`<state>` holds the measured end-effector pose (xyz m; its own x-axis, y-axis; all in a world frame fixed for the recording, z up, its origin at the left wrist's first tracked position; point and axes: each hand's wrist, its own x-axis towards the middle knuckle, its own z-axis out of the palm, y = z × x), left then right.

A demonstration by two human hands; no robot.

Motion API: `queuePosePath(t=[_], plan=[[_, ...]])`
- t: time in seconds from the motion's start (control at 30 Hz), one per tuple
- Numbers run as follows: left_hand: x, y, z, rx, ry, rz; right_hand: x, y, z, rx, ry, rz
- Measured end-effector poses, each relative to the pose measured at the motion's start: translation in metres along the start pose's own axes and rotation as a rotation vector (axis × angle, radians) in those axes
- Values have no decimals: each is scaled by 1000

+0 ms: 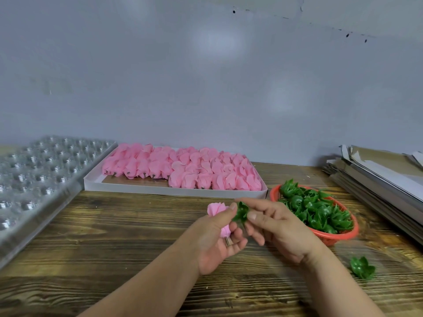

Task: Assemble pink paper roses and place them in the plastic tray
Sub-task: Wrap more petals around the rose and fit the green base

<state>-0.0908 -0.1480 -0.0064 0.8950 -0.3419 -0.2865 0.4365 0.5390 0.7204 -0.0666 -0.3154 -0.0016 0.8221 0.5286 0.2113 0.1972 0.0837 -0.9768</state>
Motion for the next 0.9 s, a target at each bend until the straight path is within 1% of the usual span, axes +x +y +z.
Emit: queuePosePath(t=[0.07,0.13,0.3,0.43,0.5,0.63,0.8,0.9], plan=[[-2,1,-1,-14,-14,-36,-1,0,-2,34,-48,-17],[-3,2,-2,-32,-29,-70,-1,-1,-3,60,-55,-24],[-4,3,-2,-45,-49,-134,-2,-2,-2,-52,-98,-49],[-4,1,0,-58,-65,-139,0,-3,-1,-37,-8,-48],[-3,0,1,-79,-46,-109,-1,-2,0,9,44,-52],[4,0,-1,-118,72,28,0,-1,0,102,189,-69],[10,4,-1,-205,227,197,3,4,9,41,214,-22],[13,6,-2,-222,259,278,6,8,20,-16,194,28]])
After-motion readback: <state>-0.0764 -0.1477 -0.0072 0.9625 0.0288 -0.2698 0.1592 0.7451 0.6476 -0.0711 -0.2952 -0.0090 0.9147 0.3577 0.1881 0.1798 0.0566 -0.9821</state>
